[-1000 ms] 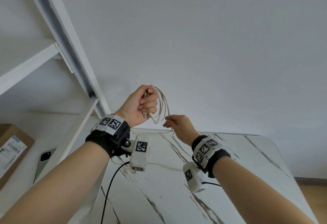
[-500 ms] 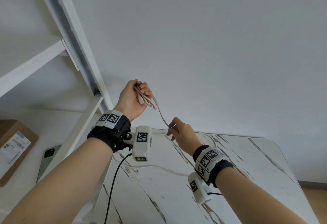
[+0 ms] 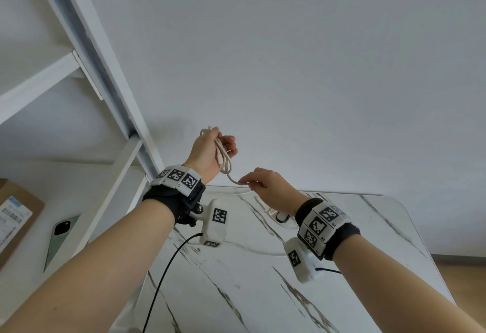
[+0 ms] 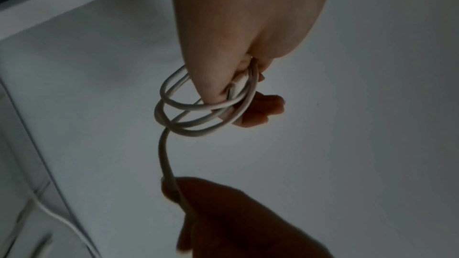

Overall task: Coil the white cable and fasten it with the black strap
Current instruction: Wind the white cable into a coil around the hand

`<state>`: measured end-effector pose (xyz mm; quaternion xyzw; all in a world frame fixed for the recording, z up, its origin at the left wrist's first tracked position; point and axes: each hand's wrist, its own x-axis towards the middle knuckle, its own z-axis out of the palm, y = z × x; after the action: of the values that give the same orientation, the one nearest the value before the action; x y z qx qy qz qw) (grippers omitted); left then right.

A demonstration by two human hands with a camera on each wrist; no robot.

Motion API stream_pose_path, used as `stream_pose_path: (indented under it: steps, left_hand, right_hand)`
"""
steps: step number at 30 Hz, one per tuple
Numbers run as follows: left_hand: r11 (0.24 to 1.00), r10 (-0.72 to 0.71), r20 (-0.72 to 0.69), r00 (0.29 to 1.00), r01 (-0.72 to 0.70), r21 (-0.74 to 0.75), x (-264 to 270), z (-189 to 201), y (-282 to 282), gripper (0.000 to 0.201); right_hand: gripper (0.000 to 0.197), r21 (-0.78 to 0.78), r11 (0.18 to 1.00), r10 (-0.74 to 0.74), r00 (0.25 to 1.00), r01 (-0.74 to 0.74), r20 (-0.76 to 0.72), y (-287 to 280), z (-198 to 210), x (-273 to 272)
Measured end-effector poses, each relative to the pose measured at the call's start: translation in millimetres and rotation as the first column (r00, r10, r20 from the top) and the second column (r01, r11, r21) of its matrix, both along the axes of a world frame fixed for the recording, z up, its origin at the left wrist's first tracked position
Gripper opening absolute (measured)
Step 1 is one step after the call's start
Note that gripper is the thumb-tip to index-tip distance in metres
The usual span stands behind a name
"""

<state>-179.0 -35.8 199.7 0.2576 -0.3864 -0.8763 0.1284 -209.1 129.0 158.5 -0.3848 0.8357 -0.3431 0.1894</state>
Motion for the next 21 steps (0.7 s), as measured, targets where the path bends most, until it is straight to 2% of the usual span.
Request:
stream_pose_path:
  steps: [4, 6, 11, 14, 18, 21]
  left_hand:
    - [0.996, 0.034, -0.002, 0.999, -0.034, 0.084, -4, -4, 10, 0.029]
    - [0.997, 0.002, -0.01, 1.0, -0.002, 0.08, -4, -5, 16, 0.029]
    - [0.984, -0.172, 0.031, 0.985, 0.173, -0.04, -3, -5, 24, 0.029]
    - [0.951, -0.242, 0.115, 0.963, 0.259, -0.17, 0, -3, 27, 0.029]
    - [0.863, -0.305, 0.216, 0.927, 0.365, -0.35, 4, -8, 35, 0.028]
    - [0.825, -0.402, 0.253, 0.88, 0.468, -0.316, 8, -9, 41, 0.023]
  right_hand:
    - [0.032, 0.029, 0.998, 0.049, 0.997, -0.047, -0.063, 6, 11, -9]
    - [0.029, 0.011, 0.998, 0.056, 0.994, -0.055, -0.092, 10, 15, -12]
    - [0.004, -0.063, 0.997, 0.046, 0.997, -0.05, -0.068, 15, 33, -13]
    - [0.022, -0.087, 0.991, 0.101, 0.993, -0.106, -0.057, 16, 43, -9]
    - [0.018, -0.055, 0.99, 0.122, 0.989, -0.127, -0.09, 10, 53, -7]
    - [0.023, 0.002, 0.995, 0.095, 0.985, -0.095, -0.143, 4, 54, -7]
